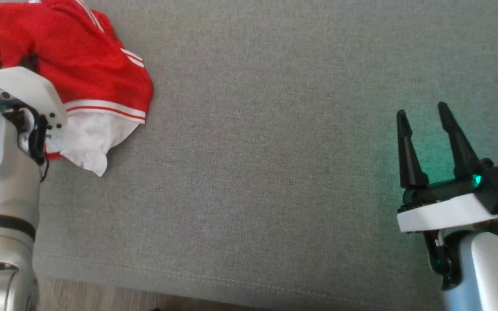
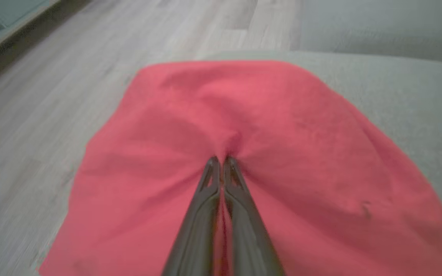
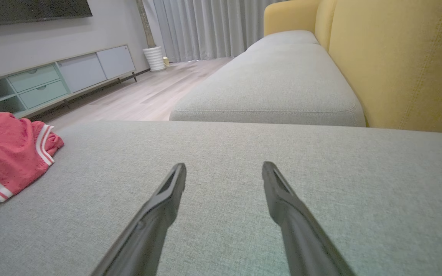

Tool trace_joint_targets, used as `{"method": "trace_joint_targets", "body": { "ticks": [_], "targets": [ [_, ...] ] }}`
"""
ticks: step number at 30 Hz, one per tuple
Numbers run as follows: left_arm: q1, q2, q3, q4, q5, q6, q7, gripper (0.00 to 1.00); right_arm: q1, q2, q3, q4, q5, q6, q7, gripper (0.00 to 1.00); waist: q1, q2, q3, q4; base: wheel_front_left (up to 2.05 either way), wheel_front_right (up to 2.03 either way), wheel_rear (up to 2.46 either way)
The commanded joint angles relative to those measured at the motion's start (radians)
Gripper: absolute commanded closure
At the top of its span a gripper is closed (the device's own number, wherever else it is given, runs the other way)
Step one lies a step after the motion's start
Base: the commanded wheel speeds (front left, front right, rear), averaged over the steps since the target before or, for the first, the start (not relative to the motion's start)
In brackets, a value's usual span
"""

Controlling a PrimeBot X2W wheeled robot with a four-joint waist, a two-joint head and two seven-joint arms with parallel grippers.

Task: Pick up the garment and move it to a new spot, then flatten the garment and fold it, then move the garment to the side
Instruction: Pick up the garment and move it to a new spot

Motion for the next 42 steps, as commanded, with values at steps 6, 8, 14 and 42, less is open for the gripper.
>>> {"method": "trace_joint_targets", "body": {
  "ticks": [6,8,14,42],
  "targets": [
    [-0.053,0.082,0.015,-0.067,0.004,0.011,-0.164,1.00,-0.002,0.012,0.034,0.034,0.024,-0.001,-0.047,0.00,-0.0001,0.0000,-0.108,-0.009,0.00,0.00,0.00],
    [-0.058,0.085,0.012,-0.095,0.005,0.011,-0.185,1.00,0.002,0.013,0.037,0.055,0.032,-0.001,-0.059,0.00,-0.0001,0.0000,-0.139,-0.011,0.00,0.00,0.00],
    [-0.056,0.080,-0.009,-0.231,0.012,-0.003,-0.205,1.00,0.012,0.015,0.052,0.117,0.077,-0.001,-0.099,0.00,-0.0001,0.0000,-0.227,-0.024,0.00,0.00,0.00],
    [0.250,-0.190,-0.233,-0.870,-0.120,0.035,0.069,1.00,-0.039,0.015,0.038,0.143,0.139,-0.001,-0.168,0.00,-0.0001,0.0000,-0.302,-0.369,0.00,0.00,0.00]
  ]
}}
